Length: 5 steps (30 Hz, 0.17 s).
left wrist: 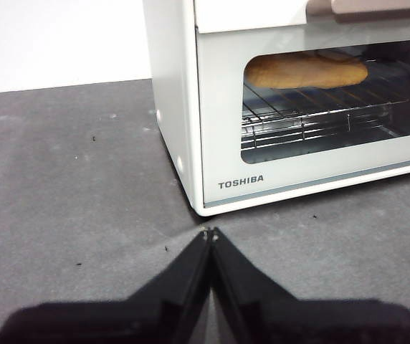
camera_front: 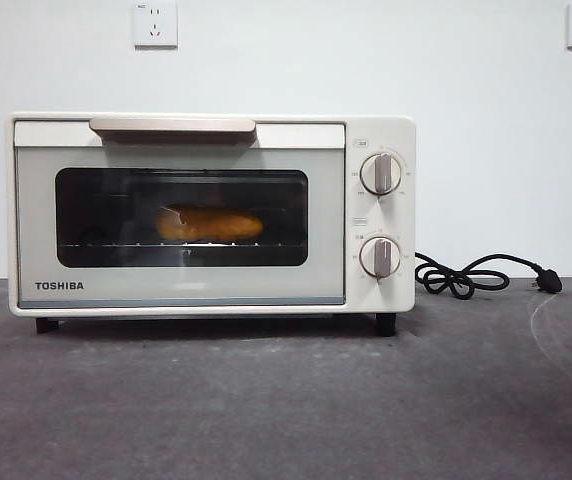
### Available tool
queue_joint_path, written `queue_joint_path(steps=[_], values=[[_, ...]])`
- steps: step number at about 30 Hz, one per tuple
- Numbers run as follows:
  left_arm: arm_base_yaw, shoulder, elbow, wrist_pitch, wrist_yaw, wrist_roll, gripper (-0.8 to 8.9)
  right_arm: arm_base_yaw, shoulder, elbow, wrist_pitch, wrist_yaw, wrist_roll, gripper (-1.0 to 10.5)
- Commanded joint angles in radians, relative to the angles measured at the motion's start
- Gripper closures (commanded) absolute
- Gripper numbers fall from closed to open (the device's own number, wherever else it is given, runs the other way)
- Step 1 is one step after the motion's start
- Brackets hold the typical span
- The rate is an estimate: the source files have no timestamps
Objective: Take the corn from the table,put the corn in the oven
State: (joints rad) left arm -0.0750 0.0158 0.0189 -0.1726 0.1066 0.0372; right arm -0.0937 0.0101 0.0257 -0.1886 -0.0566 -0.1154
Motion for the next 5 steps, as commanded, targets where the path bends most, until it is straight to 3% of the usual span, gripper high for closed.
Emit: queue_joint_path(steps=[1,5], values=[[0.0,0.0,-0.006,0.003,-0.003,0.013,8.17,-0.001,-0.001,-0.01,0.006,0.001,0.011,9.5],[0.0,0.0,-0.006,0.003,-0.003,0.013,8.17,-0.001,-0.001,-0.01,0.006,0.001,0.011,9.5]])
